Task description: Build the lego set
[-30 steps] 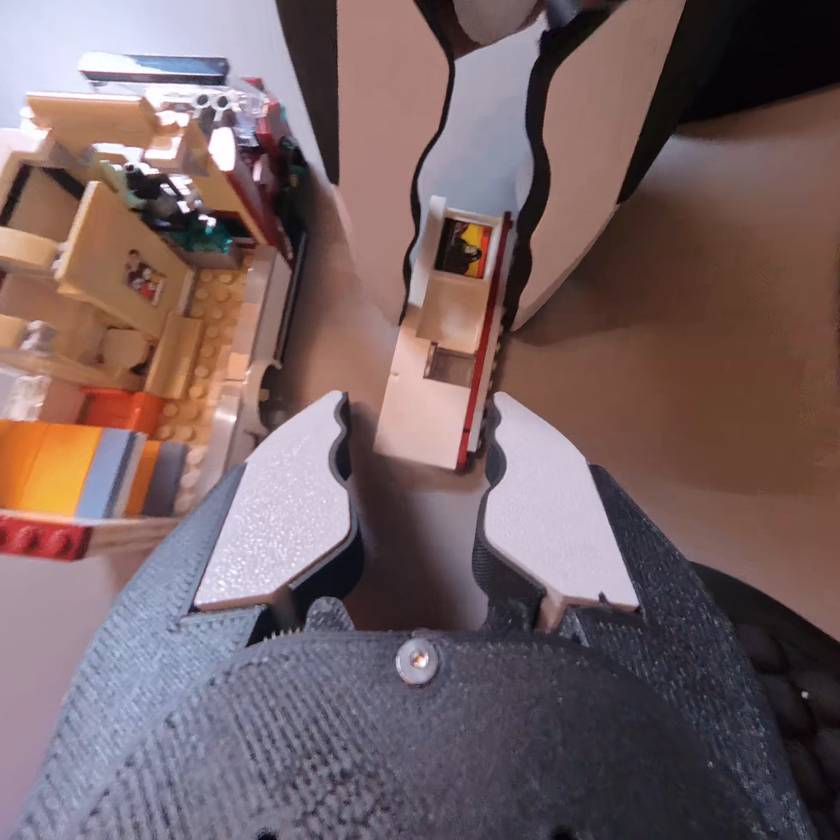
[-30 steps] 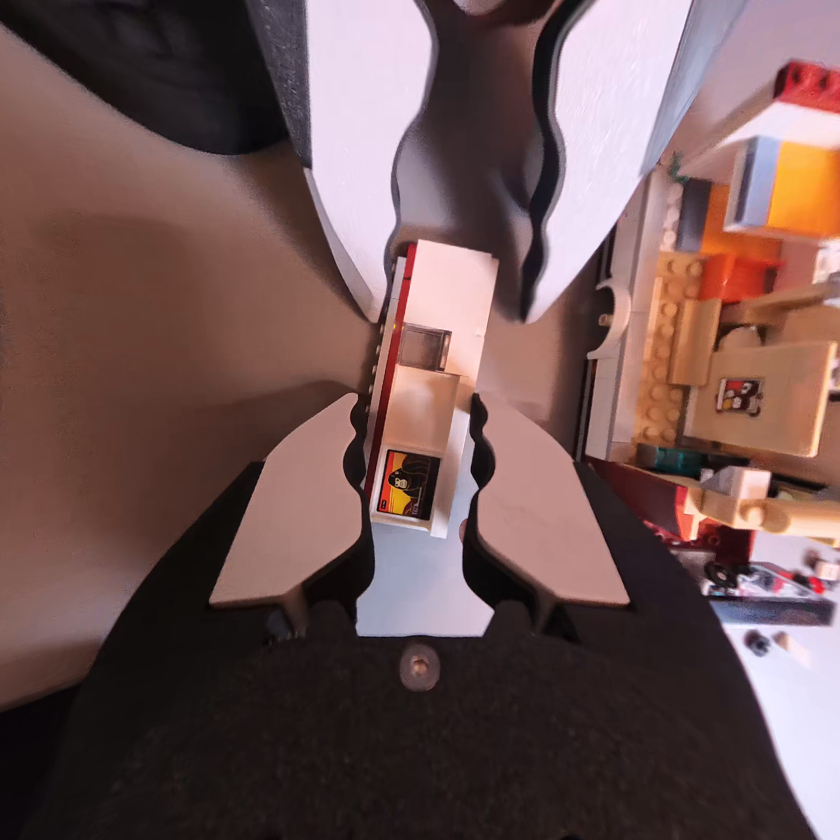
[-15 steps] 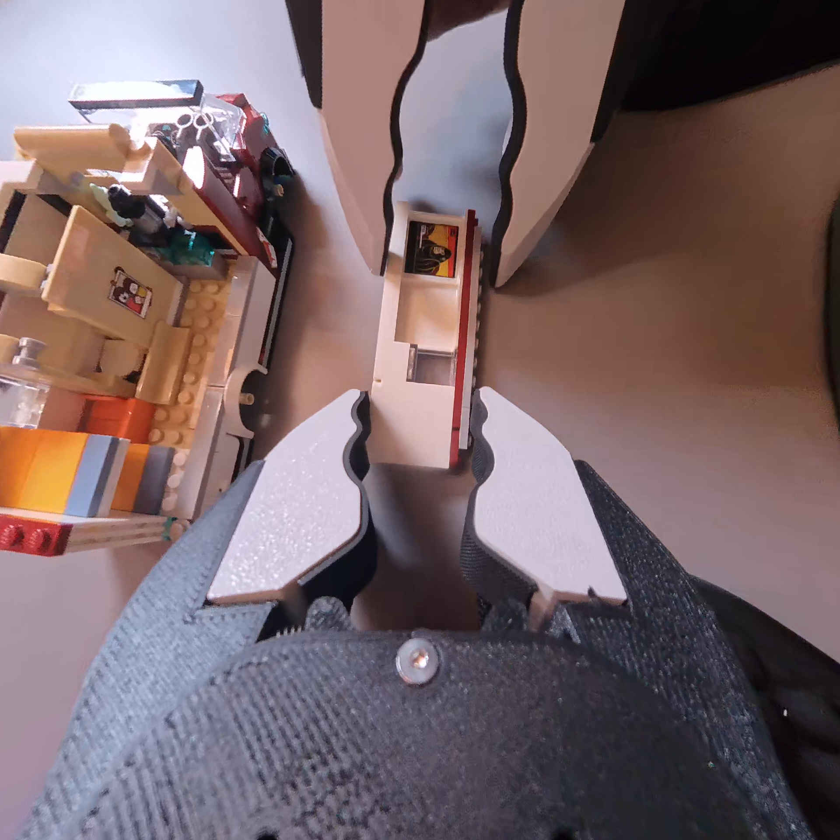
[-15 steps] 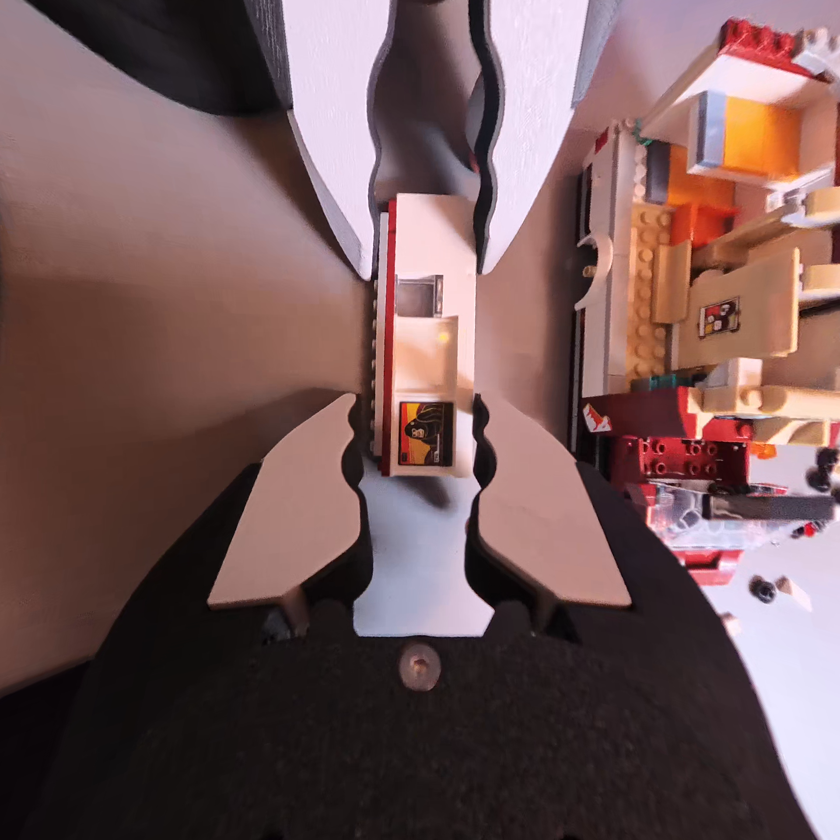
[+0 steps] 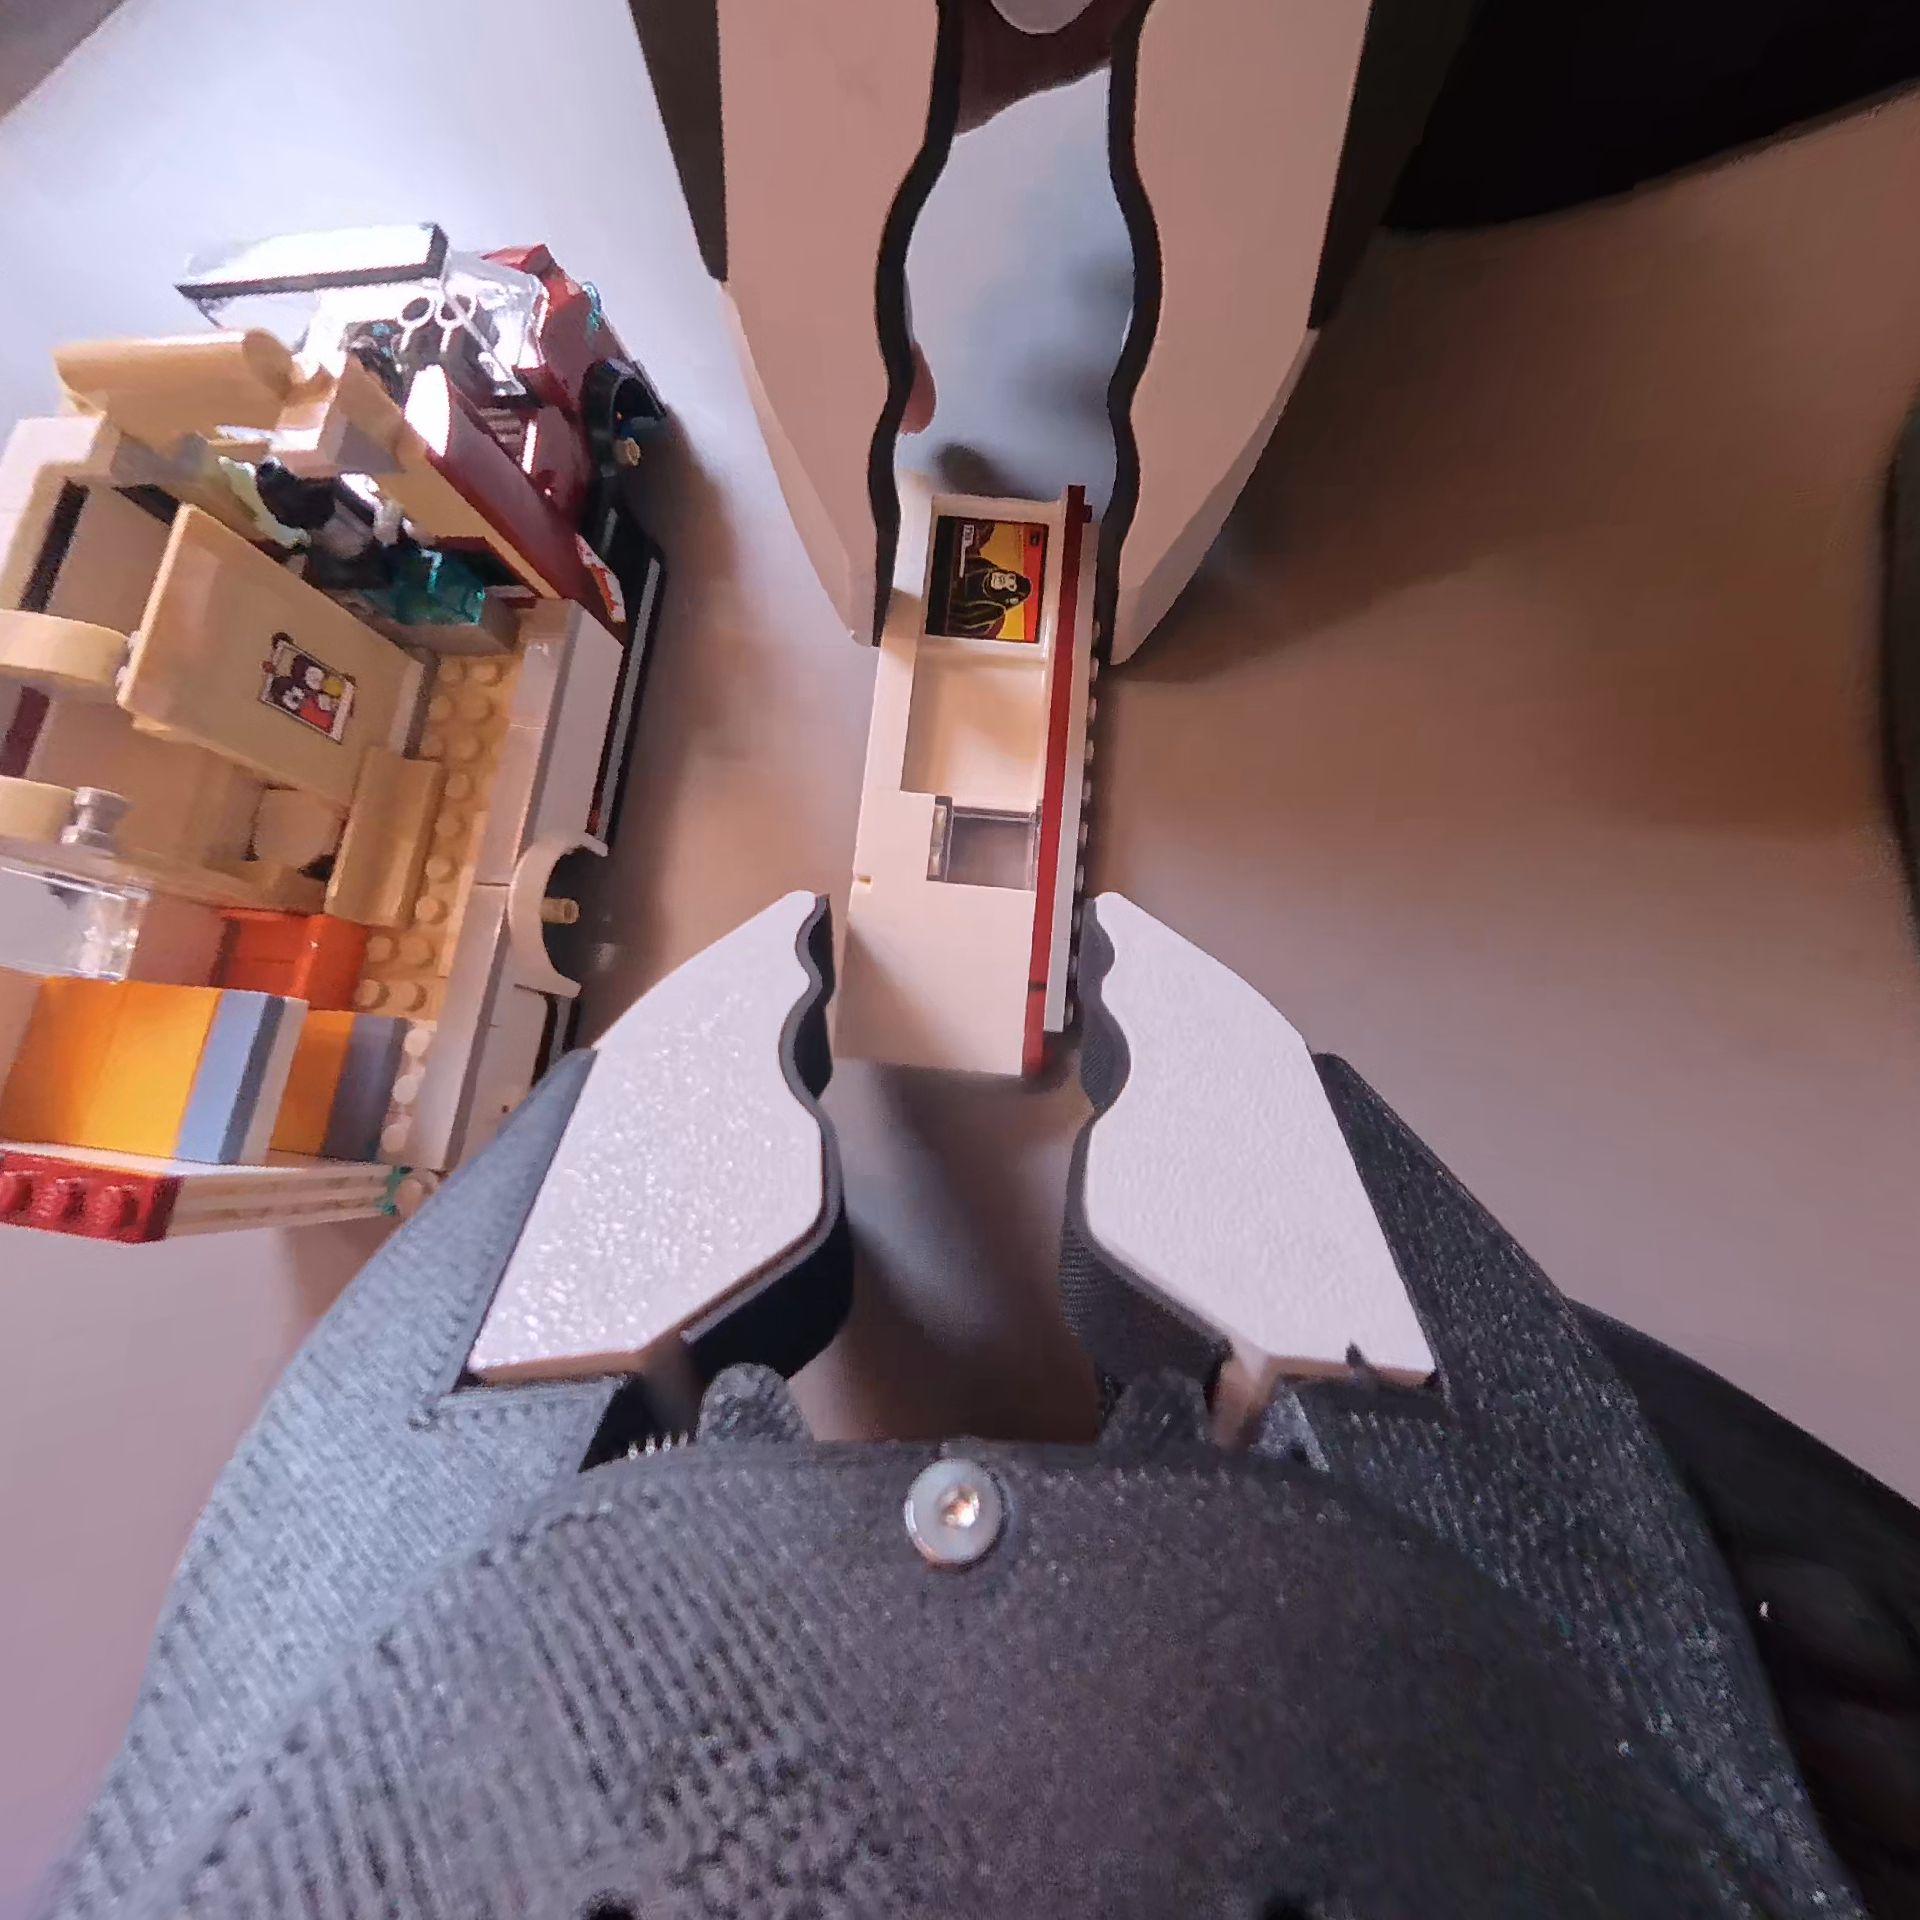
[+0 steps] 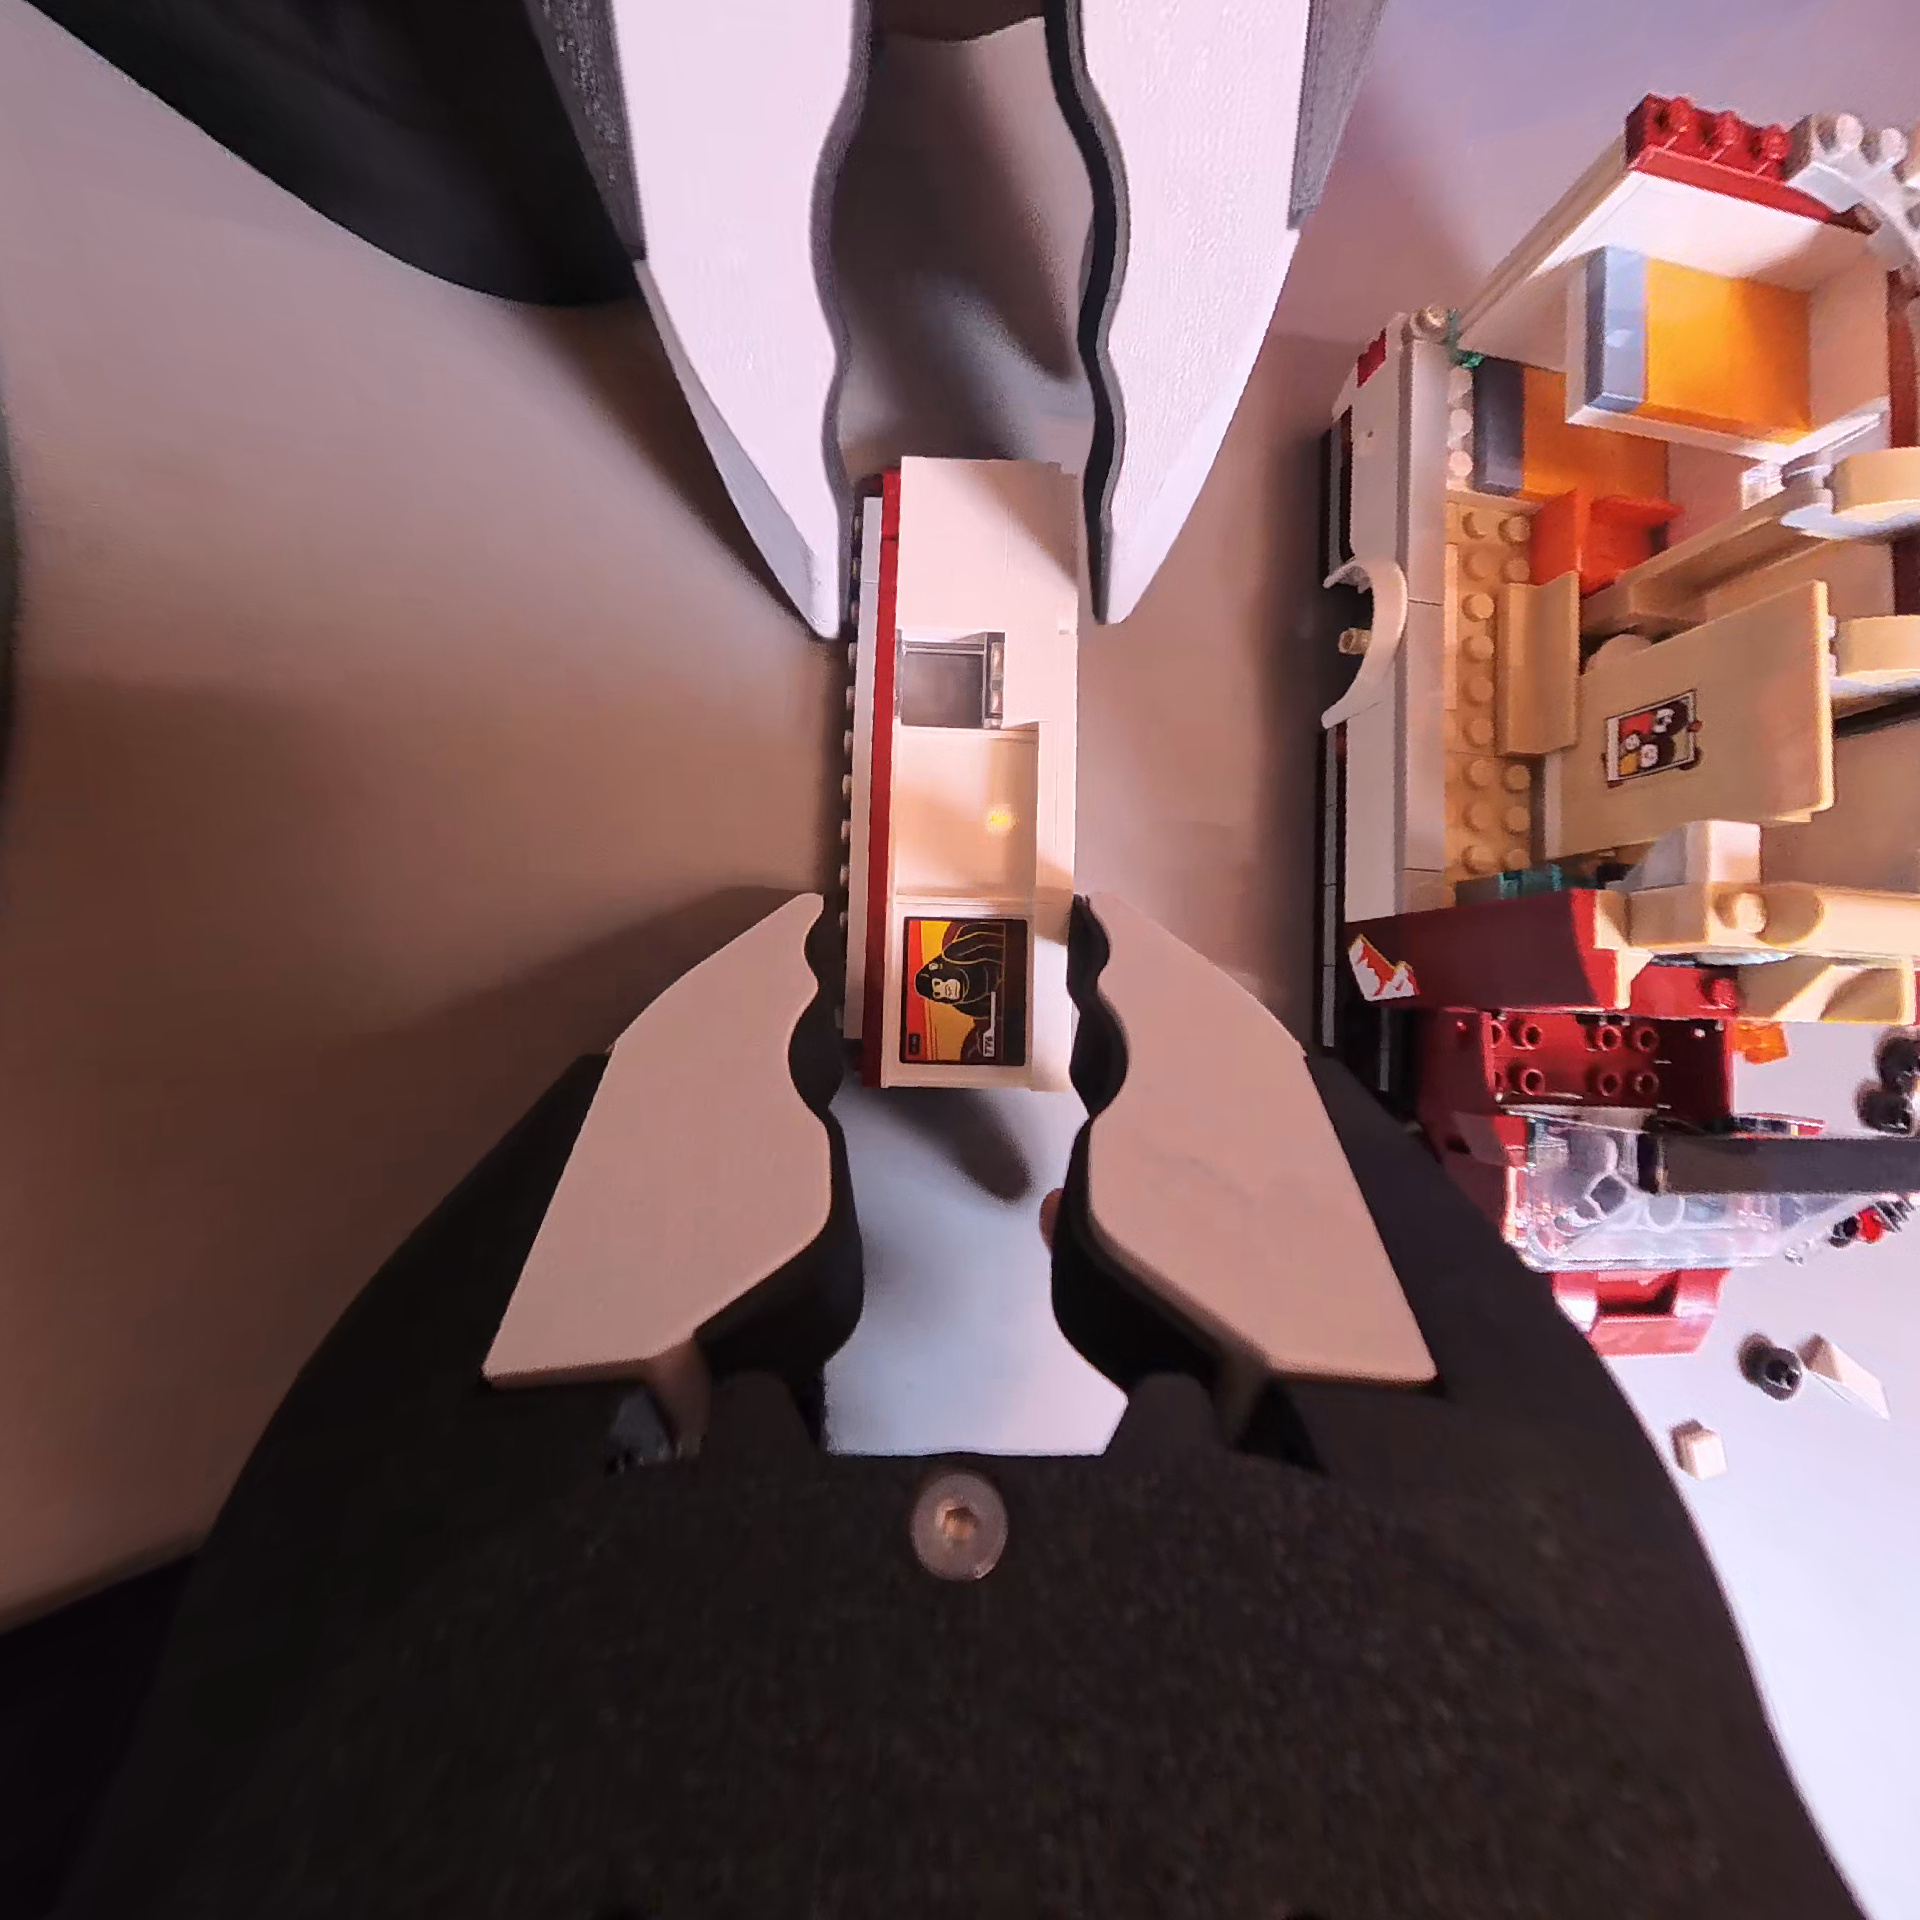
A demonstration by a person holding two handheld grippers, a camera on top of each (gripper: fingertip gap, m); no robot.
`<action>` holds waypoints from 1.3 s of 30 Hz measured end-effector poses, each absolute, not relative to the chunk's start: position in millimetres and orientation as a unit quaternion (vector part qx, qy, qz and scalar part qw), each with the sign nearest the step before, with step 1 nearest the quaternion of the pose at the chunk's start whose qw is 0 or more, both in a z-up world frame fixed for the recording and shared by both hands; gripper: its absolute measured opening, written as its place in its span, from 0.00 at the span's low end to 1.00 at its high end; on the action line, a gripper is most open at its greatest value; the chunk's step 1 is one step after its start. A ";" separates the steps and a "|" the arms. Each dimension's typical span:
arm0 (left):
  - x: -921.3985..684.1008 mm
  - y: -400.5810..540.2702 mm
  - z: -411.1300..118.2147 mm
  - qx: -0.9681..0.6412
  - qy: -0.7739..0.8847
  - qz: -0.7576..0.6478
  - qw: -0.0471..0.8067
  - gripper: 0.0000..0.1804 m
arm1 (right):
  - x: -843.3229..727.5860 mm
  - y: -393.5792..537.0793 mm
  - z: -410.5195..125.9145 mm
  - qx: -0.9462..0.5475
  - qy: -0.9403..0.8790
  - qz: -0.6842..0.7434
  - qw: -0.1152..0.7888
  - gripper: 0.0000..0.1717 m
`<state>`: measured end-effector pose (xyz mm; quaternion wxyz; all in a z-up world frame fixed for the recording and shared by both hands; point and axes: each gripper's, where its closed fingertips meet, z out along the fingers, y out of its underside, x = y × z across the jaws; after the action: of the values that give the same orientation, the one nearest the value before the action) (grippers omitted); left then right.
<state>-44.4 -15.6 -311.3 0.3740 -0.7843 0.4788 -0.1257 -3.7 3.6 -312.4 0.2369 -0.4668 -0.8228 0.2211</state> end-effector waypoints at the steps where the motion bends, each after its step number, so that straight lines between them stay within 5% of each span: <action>1: -44.6 -16.3 -310.8 -0.782 0.483 -0.119 0.377 0.26 | -3.5 3.5 -312.3 -0.468 -0.821 0.224 0.238 0.24; 13: -43.4 -23.1 -305.0 -0.819 0.408 -0.257 0.310 0.23 | 8.0 9.6 -306.7 -0.449 -0.811 0.221 0.304 0.29; 19: -39.4 -23.3 -292.3 -0.818 0.326 -0.395 0.260 0.24 | 7.0 5.3 -290.1 -0.392 -0.803 0.203 0.401 0.08; 26: -30.1 -16.7 -276.5 -0.769 0.407 -0.339 0.357 0.30 | 15.9 4.6 -294.7 -0.498 -0.766 0.309 0.263 0.07; 32: -28.8 -4.1 -293.2 -0.755 0.483 -0.208 0.392 0.07 | 15.9 13.3 -296.8 -0.554 -0.729 0.366 0.167 0.07; 39: -30.2 -1.8 -293.4 -0.761 0.461 -0.213 0.404 0.06 | 21.7 20.4 -291.4 -0.544 -0.731 0.357 0.204 0.11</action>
<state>-30.2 -1.8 -293.4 0.4041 -0.7606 0.4611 -0.2134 21.7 20.4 -291.4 0.2043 -0.5443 -0.7313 0.3566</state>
